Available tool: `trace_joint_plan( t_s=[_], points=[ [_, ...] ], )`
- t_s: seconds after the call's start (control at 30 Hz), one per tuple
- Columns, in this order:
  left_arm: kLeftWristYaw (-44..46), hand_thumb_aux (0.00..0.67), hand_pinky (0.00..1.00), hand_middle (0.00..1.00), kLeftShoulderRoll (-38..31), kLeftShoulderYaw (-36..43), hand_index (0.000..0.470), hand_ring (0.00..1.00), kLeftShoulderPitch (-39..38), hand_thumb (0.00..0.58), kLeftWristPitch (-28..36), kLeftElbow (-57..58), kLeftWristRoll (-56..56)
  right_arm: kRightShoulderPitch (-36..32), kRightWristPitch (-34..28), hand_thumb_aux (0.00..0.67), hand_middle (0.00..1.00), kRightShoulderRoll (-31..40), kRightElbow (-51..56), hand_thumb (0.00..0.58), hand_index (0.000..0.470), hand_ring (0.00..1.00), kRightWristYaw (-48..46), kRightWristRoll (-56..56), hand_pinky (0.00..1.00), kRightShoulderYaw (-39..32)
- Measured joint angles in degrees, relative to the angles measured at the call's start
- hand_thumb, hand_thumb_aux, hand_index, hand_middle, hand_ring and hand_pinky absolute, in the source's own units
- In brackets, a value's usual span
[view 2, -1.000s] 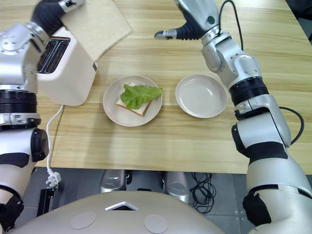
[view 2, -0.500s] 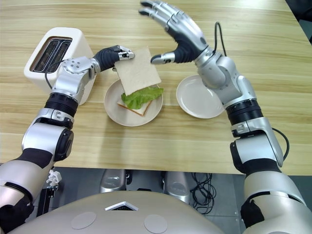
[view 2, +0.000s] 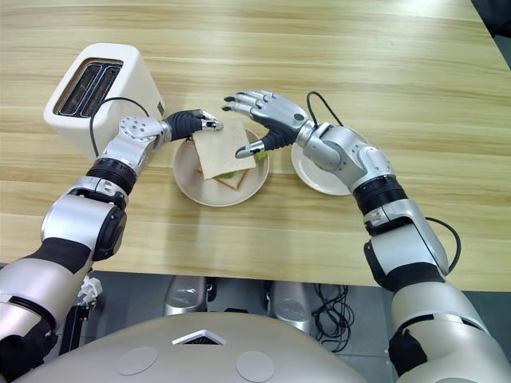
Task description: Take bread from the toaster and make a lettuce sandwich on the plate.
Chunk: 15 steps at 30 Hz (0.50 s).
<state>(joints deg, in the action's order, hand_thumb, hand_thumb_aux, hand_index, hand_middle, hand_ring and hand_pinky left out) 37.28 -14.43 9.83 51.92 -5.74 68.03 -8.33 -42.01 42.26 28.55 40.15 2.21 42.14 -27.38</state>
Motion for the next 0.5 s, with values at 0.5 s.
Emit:
trace_joint_plan(
  t_s=[0.5],
  points=[
    [-1.6, 0.67, 1.0, 1.0, 1.2, -0.1, 0.46, 1.0, 0.2, 0.58, -0.2, 3.9, -1.6, -3.8, 0.0, 0.0, 0.0, -4.8, 11.6, 0.0, 0.0, 0.0, 4.4, 7.8, 0.0, -7.7]
  ],
)
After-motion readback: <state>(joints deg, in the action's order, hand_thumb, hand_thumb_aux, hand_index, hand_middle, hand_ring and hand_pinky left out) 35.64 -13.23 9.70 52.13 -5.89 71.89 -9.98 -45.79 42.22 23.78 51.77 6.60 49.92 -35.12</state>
